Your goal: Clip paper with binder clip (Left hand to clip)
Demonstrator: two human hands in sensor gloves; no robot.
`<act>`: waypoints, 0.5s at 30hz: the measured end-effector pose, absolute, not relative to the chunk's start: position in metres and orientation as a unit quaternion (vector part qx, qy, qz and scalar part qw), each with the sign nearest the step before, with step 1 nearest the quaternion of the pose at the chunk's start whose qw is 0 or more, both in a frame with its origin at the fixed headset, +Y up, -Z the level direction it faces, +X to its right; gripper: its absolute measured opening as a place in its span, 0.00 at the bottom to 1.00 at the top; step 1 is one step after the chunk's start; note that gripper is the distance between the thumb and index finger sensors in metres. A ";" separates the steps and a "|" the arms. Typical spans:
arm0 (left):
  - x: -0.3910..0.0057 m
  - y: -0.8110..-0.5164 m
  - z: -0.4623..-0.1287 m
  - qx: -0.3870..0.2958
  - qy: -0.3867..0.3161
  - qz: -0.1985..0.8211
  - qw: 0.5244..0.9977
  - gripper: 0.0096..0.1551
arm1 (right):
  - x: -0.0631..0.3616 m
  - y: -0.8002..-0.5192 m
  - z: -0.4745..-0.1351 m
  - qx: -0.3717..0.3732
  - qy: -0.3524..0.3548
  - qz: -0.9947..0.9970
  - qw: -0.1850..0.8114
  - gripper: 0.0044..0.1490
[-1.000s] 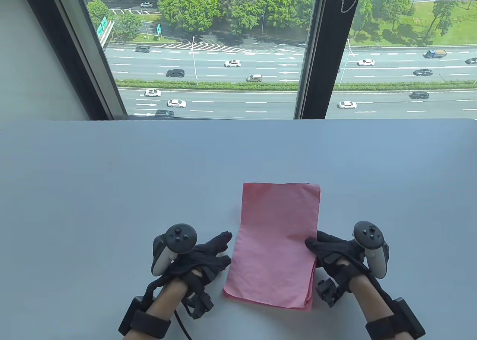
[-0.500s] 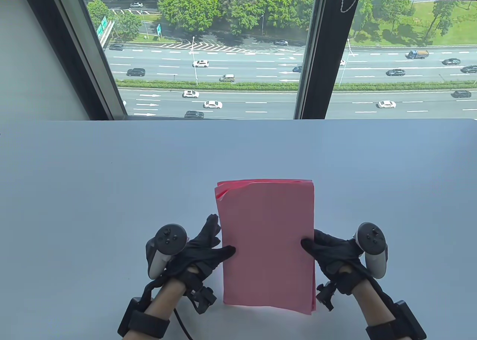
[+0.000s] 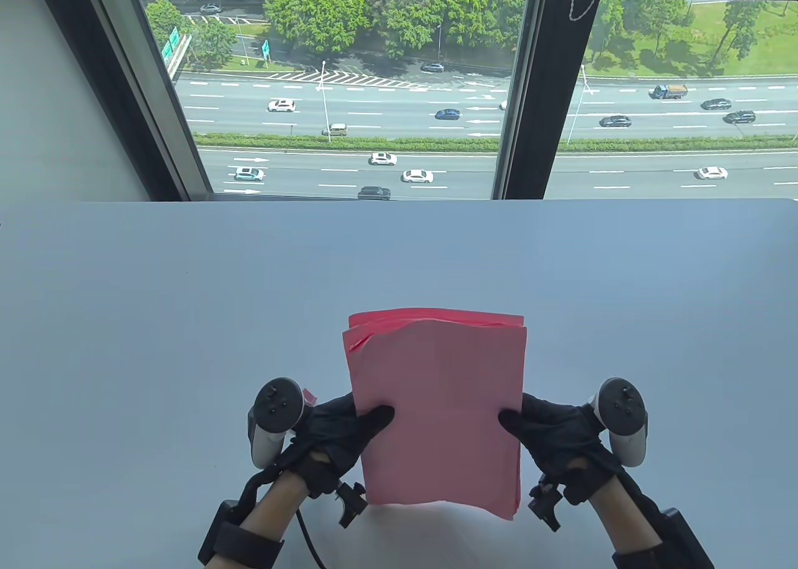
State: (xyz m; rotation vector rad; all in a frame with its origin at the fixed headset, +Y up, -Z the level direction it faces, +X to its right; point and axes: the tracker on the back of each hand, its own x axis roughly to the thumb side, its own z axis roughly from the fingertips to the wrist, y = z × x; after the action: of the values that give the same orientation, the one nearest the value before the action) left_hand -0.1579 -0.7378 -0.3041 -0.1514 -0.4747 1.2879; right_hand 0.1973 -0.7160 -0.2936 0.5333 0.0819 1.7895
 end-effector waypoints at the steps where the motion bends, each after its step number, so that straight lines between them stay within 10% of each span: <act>1: -0.157 -0.732 -0.301 -0.049 -0.232 0.582 0.778 0.32 | 0.194 -0.711 -0.290 0.236 -0.008 0.792 0.562 0.31; 9: -0.156 -0.704 -0.283 0.109 -0.282 0.534 0.790 0.30 | 0.184 -0.691 -0.271 0.274 -0.172 0.817 0.476 0.30; 15: -0.152 -0.727 -0.294 0.025 -0.269 0.509 0.817 0.30 | 0.183 -0.707 -0.280 0.254 -0.122 0.853 0.440 0.33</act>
State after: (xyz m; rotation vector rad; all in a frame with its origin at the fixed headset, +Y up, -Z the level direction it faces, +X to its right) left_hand -0.1516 -0.7271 -0.2937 0.0527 -0.5736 1.0859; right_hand 0.1833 -0.7072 -0.2800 0.6298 -0.3035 2.1174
